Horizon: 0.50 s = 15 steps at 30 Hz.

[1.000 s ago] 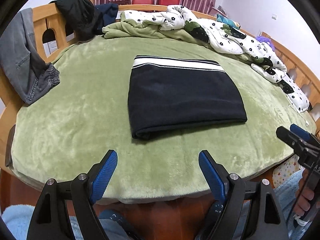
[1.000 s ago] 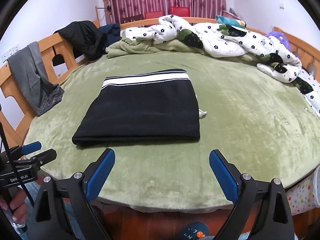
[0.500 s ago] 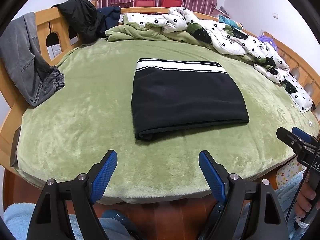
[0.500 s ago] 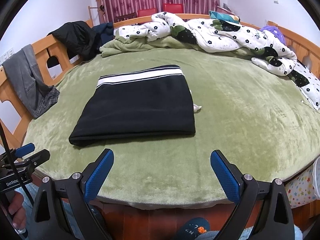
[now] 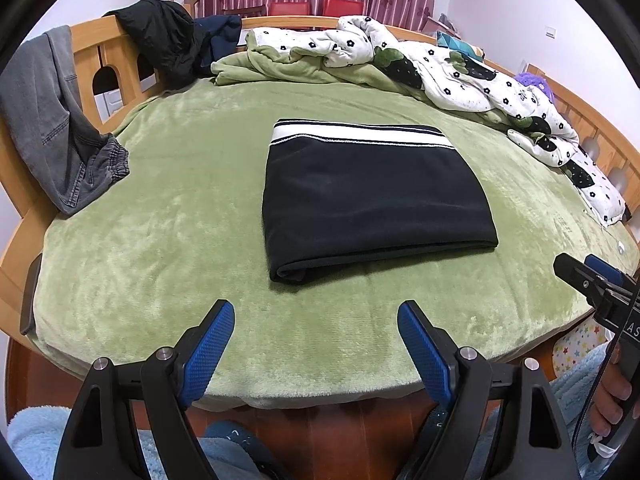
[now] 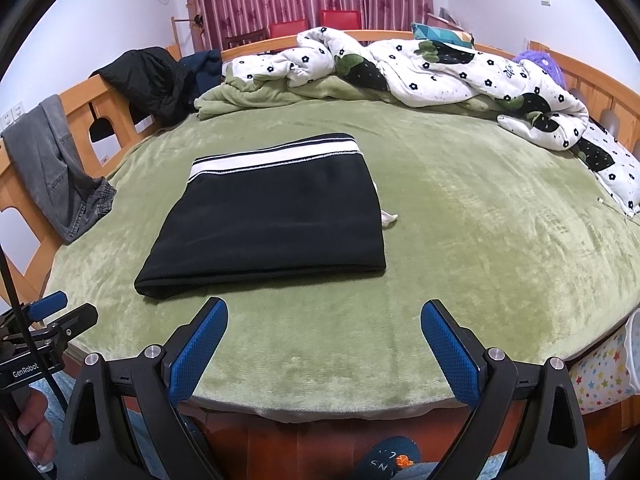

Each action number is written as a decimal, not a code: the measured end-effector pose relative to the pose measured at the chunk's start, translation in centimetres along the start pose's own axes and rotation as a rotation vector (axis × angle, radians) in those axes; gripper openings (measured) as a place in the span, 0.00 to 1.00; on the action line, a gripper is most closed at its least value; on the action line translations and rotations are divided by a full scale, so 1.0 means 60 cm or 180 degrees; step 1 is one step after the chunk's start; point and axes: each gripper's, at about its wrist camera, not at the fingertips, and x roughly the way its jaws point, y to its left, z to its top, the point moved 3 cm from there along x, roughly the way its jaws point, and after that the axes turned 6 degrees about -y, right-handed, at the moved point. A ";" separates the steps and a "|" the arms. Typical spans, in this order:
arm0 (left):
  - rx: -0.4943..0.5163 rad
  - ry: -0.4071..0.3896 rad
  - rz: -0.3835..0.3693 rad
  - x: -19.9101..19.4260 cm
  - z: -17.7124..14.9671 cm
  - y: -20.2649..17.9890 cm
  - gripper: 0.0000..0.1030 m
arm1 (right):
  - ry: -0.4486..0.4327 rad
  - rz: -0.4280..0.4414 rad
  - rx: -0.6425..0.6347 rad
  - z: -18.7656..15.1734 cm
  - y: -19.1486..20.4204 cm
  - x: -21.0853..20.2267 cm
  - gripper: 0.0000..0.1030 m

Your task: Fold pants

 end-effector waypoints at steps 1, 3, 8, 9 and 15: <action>0.0000 -0.0001 -0.0001 0.000 0.000 0.000 0.80 | -0.0001 -0.0004 -0.0002 0.000 0.000 0.000 0.93; 0.0002 0.0001 0.0003 0.000 0.000 0.001 0.80 | 0.0005 -0.0012 -0.0003 0.000 0.001 0.000 0.93; 0.0003 -0.0002 -0.0003 0.001 0.001 0.001 0.80 | 0.0001 -0.0009 -0.0001 -0.001 0.000 0.000 0.93; 0.0002 -0.0006 -0.0005 0.000 0.001 0.002 0.80 | 0.0002 -0.0006 0.0002 -0.001 0.000 0.000 0.93; 0.0004 -0.0006 0.0005 0.001 0.000 -0.001 0.80 | 0.0017 -0.0020 0.0008 -0.002 0.000 0.001 0.93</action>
